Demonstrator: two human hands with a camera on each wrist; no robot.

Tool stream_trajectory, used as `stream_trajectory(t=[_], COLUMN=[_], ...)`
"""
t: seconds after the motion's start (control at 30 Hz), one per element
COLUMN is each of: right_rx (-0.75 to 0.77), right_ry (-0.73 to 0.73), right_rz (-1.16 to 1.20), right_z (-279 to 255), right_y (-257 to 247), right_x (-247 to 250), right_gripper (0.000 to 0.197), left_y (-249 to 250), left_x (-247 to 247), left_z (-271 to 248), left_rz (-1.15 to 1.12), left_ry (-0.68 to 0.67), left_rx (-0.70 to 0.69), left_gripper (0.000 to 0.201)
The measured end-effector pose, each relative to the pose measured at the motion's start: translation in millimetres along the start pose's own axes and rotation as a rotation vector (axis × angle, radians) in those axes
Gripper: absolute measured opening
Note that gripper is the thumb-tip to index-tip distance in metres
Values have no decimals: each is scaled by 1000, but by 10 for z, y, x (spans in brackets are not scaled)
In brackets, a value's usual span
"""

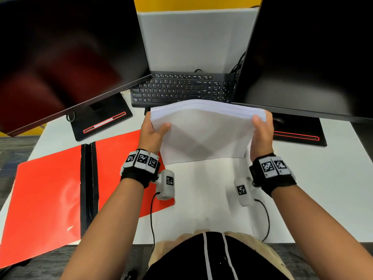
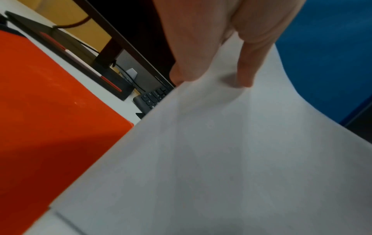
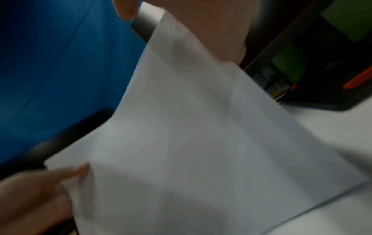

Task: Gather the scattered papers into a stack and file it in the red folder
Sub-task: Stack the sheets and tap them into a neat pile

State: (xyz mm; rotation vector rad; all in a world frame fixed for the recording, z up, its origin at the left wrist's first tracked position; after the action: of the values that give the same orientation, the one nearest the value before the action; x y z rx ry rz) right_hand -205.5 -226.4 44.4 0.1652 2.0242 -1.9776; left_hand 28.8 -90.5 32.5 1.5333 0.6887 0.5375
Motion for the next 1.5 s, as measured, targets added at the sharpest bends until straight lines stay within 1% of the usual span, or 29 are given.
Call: stream_trajectory(t=[0.03,0.07,0.1,0.17,0.23,0.3,0.37,0.43,0.5,0.57,0.6,0.67,0.73,0.77,0.8,0.87,0.93,1.0,1.1,1.17,1.23,1.3,1.4,1.5], right_rx=[0,-5,-5,10,15,22,29,46,98,203,267,357,363,351,332,310,337,392,479,544,596,615,589,644], right_ry=[-69,-102,-101,-51,-20,-38,-74,-92,-83,-109,-146,-256,-400,-464,-508,-536,-544,-573,-668,-739,-802,-833,-851,-866], right_rz=[-36,-104,-179,-263,-267,-254,-252,-276,-317,-412,-509,-839,-1292,-1488,-1631,-1804,-1916,-1951,-1825,-1742,-1726,-1733,-1761,-1793], right_z=[-17,-40,-49,-27,-7,-16,-22,-11,21,63,79,107,145,160,176,194,180,145,81,41,17,32,70,54], right_y=[26,30,35,34,31,32,64,63,14,-117,-217,-422,-534,-571,-585,-587,-570,-538,-461,-397,-343,-314,-305,-303], right_x=[30,36,46,44,50,55,72,91,137,138,109,-14,-136,-190,-231,-304,-388,-498,-704,-843,-946,-1011,-1060,-1074], right_gripper=[33,42,47,43,37,34,34,37,45,55,58,58,56,54,52,49,43,40,45,46,43,36,29,23], left_y=[-10,-17,-33,-47,-48,-49,-42,-33,-42,-37,-37,-36,-39,-38,-40,-31,-26,-21,-37,-36,-42,-48,-72,-88], left_x=[-15,-29,-41,-61,-82,-88,-75,-34,-15,-16,-21,-26,-24,-25,-25,-29,-23,-20,-2,1,-2,-5,1,1], left_z=[5,10,12,3,-23,-53,-73,-60,-33,-13,-7,2,8,16,19,16,18,21,26,19,16,18,31,40], left_rz=[-2,-6,-2,-3,-4,0,-3,-16,4,29,36,37,31,30,31,34,34,34,36,41,40,42,42,16], left_ry=[18,30,43,62,68,77,83,109,109,97,90,83,80,78,75,68,54,43,33,31,30,28,24,32], left_rx=[-3,-10,-13,-14,-29,-54,-53,-31,-16,-15,-16,-12,-3,0,5,7,5,7,13,5,3,-6,-26,-35], left_gripper=[58,60,61,61,57,48,45,54,63,63,62,62,62,61,62,65,71,73,76,72,66,60,54,52])
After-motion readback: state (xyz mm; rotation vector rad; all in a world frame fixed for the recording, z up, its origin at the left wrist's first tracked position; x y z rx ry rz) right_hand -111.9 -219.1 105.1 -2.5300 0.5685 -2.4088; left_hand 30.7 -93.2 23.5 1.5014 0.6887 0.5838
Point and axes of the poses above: each hand's wrist, its own z-axis towards the middle knuckle, its own x-axis out of the back of the hand, y = z × x, the point moved 3 cm from there along z, towards the middle knuckle, and after that the axes turned 3 degrees about y, right-handed, at the moved point
